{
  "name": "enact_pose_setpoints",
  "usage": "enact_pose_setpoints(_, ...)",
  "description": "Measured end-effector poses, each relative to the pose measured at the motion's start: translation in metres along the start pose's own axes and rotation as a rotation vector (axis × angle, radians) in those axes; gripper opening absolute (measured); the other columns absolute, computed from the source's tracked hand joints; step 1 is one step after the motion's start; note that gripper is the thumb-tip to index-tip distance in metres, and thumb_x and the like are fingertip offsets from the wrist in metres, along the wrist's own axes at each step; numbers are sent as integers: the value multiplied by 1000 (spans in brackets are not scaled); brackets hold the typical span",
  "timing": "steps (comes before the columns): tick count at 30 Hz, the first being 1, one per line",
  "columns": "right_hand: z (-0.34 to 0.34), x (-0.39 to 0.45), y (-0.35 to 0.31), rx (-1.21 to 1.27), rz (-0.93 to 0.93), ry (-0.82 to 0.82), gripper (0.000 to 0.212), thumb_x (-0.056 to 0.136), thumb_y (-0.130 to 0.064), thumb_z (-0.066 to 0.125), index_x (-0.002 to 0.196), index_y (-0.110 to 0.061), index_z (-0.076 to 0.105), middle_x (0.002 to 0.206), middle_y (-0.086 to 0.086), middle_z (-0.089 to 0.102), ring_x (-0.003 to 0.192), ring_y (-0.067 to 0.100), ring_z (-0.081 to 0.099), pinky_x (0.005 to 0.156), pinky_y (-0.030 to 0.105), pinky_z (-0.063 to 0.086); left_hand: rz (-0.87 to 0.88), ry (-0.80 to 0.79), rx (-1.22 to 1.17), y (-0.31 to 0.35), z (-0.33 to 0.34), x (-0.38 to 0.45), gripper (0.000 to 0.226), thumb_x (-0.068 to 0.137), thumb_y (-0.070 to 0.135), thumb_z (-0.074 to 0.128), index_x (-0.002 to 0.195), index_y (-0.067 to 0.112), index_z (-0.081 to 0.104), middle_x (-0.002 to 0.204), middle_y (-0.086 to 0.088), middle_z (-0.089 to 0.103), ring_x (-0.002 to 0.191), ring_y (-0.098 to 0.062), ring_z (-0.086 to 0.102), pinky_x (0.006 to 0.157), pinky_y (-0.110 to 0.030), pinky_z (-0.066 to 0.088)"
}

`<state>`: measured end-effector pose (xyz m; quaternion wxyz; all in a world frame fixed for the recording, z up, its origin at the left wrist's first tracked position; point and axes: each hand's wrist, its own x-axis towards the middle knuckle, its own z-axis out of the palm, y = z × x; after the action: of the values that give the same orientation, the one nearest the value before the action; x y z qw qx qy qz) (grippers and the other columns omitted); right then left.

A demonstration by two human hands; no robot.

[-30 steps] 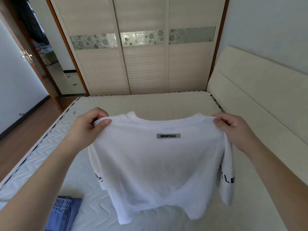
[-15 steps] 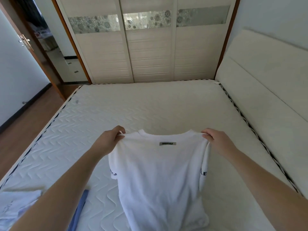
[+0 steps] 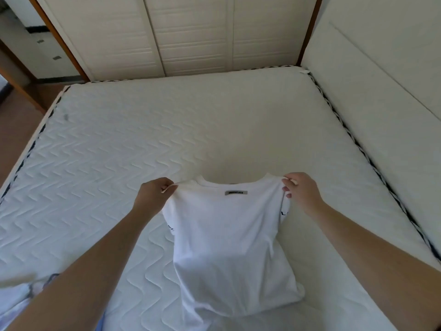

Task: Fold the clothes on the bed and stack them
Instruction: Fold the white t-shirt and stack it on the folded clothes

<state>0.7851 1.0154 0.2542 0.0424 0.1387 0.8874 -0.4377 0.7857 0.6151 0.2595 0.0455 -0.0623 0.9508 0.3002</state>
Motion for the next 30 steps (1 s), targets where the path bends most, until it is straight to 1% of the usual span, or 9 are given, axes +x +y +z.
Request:
enact_pose_setpoints(3, 18, 33, 13, 74, 57, -7, 12, 98, -11, 54, 101, -9, 66, 104, 15, 70, 80, 23, 69, 88, 44, 53, -45, 33, -45, 0, 22, 25, 12, 91, 32, 67, 93, 21, 71, 82, 8, 67, 85, -13, 61, 74, -23, 38)
enact_pose_setpoints(5, 27, 60, 18, -41, 10, -28, 18, 98, -15, 53, 106, -9, 68, 103, 10, 72, 80, 21, 63, 82, 31, 45, -64, 58, -56, -1, 35, 45, 14, 92, 31, 66, 95, 19, 72, 83, 9, 65, 86, -12, 59, 75, -23, 37)
enact_pose_setpoints(7, 35, 90, 19, -127, -45, -36, 21, 99, -18, 52, 109, -9, 68, 106, 8, 71, 92, 25, 62, 76, 25, 36, -85, 81, -75, -2, 46, 67, 13, 92, 31, 64, 94, 19, 71, 83, 9, 66, 86, -13, 60, 73, -23, 37)
enact_pose_setpoints(10, 48, 138, 19, -204, -121, -18, 24, 100, -17, 51, 112, -5, 67, 111, 13, 68, 106, 30, 60, 78, 25, 33, -110, 125, -96, -9, 61, 105, 14, 92, 32, 62, 91, 21, 71, 83, 8, 67, 87, -16, 62, 72, -24, 38)
enact_pose_setpoints(16, 85, 229, 34, -342, -207, -20, 26, 101, -18, 48, 113, -3, 65, 112, 18, 63, 106, 33, 57, 75, 27, 29, -62, 149, 1, -32, 103, 185, 22, 93, 29, 62, 108, 14, 70, 106, -3, 66, 96, -20, 62, 81, -23, 38)
enact_pose_setpoints(22, 133, 287, 53, -421, -219, -85, 30, 103, -12, 40, 124, -5, 60, 127, 17, 57, 117, 33, 53, 94, 33, 38, -32, 151, -18, -60, 152, 237, 26, 96, 21, 57, 120, 15, 65, 122, -6, 62, 110, -23, 61, 88, -21, 38)
enact_pose_setpoints(26, 164, 292, 75, -428, -165, -208, 52, 100, -8, 44, 151, -12, 30, 157, 10, 28, 140, 26, 35, 112, 31, 27, -22, 67, 9, -81, 187, 237, 55, 98, 21, 54, 150, 20, 35, 157, -4, 29, 143, -19, 32, 112, -33, 29)
enact_pose_setpoints(28, 177, 280, 92, -436, -160, -263, 60, 100, -9, 47, 154, -14, 22, 159, 9, 24, 143, 25, 31, 113, 31, 25, -1, -6, 58, -95, 208, 219, 60, 98, 21, 54, 153, 21, 29, 161, -2, 22, 147, -17, 22, 116, -34, 24)
enact_pose_setpoints(30, 189, 262, 112, -435, -166, -292, 61, 99, -11, 48, 154, -15, 23, 158, 9, 26, 143, 25, 31, 112, 29, 24, 35, -86, 90, -112, 230, 192, 60, 99, 21, 54, 153, 21, 29, 160, -2, 24, 147, -17, 22, 117, -33, 22)
